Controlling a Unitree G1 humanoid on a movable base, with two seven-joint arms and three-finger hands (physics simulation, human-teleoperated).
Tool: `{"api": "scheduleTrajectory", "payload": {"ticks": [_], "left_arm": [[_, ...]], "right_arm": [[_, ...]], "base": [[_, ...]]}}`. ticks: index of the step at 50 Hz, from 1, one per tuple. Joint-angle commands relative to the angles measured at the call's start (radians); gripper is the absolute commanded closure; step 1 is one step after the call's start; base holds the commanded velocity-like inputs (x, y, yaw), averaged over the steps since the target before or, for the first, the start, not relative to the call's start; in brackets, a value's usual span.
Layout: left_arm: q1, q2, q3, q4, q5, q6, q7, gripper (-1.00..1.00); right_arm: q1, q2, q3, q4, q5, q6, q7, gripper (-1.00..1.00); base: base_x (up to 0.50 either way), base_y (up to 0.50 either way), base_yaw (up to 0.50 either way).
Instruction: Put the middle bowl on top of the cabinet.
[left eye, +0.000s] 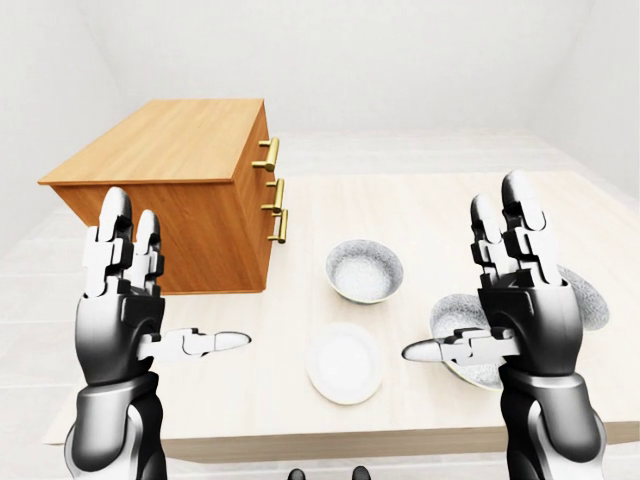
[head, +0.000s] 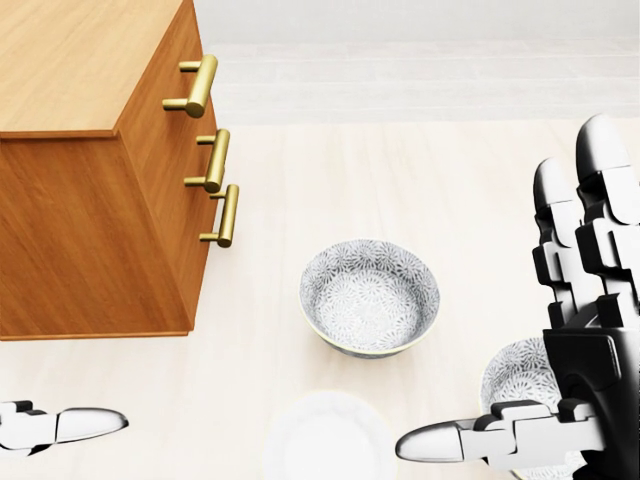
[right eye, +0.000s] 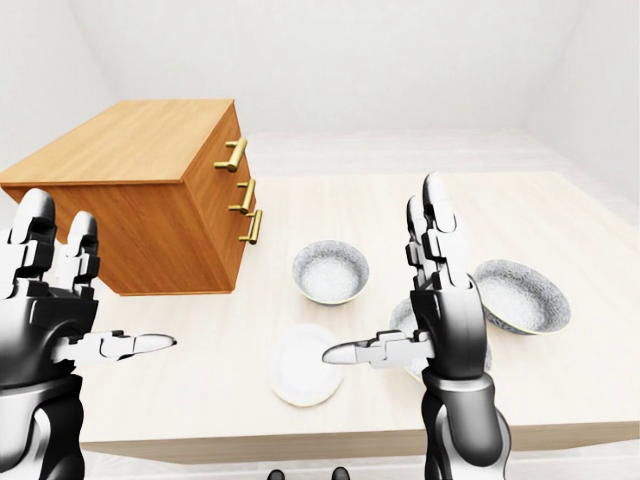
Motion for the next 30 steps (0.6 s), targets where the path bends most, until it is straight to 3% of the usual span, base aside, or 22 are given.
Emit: {"api": "scheduleTrajectory", "payload": {"ticks": [1, 7, 12, 16, 30], "left_arm": [[0.009, -0.004, -0.001, -0.008, 0.007, 0.0, -0.017, -1.0], [0.016, -0.009, -0.005, -0.004, 0.017, 0.0, -0.021, -1.0], [0.021, -0.013, 0.012, -0.021, -0.029, 0.0, -0.041, -1.0], [0.017, -0.013, 0.011, -0.011, -0.007, 0.0, -0.026, -1.0], [0.021, -0.014, 0.003, -0.011, 0.003, 0.0, -0.036, -1.0]], "right_arm": [[0.0, 0.0, 0.007, 0.007, -0.013, 0.0, -0.006, -1.0], [0.008, -0.001, 0.017, 0.016, -0.032, 0.0, -0.011, -1.0], [0.017, 0.002, 0.019, 0.014, -0.031, 0.0, -0.009, -1.0], [0.027, 0.003, 0.024, 0.017, -0.034, 0.0, -0.008, -1.0], [0.029, 0.001, 0.005, 0.032, -0.022, 0.0, 0.004, -1.0]], "base": [[0.0, 0.0, 0.0], [0.0, 0.0, 0.0], [0.0, 0.43, 0.0], [0.0, 0.31, 0.0], [0.0, 0.0, 0.0]]}}
